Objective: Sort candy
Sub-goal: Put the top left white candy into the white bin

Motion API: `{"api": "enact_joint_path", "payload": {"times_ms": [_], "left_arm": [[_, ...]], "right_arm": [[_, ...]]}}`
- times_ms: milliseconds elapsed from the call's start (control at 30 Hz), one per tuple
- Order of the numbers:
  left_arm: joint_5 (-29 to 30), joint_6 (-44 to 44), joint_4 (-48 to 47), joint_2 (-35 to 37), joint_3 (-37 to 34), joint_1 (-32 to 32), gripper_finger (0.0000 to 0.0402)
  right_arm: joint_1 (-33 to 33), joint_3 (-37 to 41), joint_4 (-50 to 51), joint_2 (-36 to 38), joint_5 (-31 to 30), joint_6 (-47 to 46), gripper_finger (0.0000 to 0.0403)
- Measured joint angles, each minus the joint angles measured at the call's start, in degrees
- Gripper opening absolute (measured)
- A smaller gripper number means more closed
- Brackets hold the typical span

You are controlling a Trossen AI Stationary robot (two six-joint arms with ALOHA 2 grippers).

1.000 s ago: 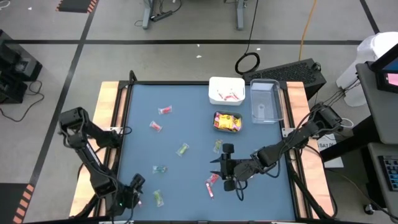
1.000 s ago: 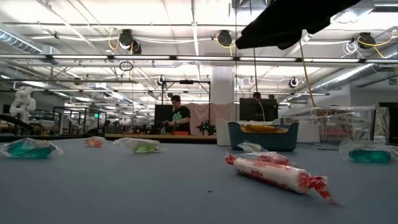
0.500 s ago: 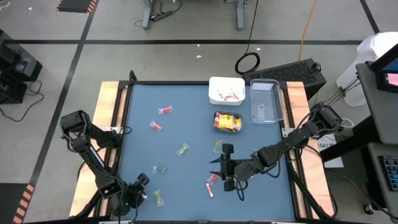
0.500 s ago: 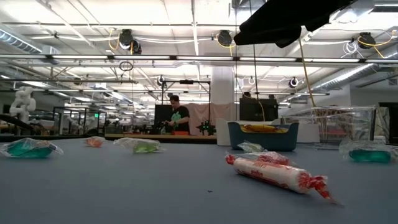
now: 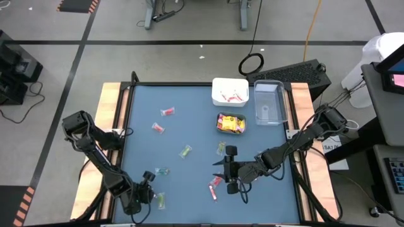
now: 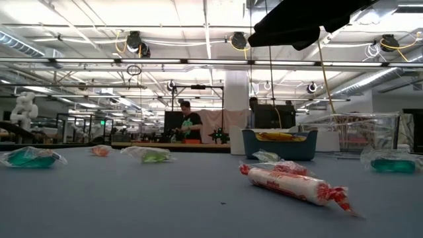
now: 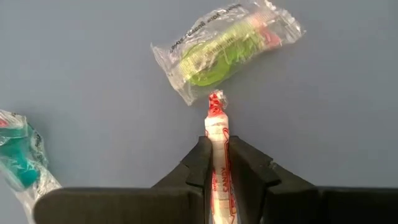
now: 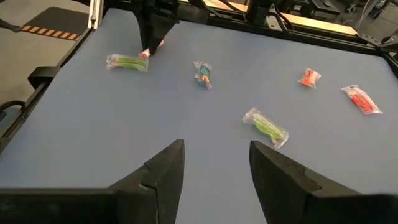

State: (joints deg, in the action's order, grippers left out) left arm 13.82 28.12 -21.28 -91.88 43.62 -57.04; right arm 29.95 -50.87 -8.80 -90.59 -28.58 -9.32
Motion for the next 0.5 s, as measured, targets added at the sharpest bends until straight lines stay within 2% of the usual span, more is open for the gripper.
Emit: {"api": "enact_joint_path", "payload": {"times_ms": [500], "left_arm": [[0.13, -0.07, -0.75, 0.78, -0.03, 0.13, 0.0047]], "right_arm": [[0.00, 0.00, -0.48, 0.01, 0.13, -2.43, 0.0171]]}}
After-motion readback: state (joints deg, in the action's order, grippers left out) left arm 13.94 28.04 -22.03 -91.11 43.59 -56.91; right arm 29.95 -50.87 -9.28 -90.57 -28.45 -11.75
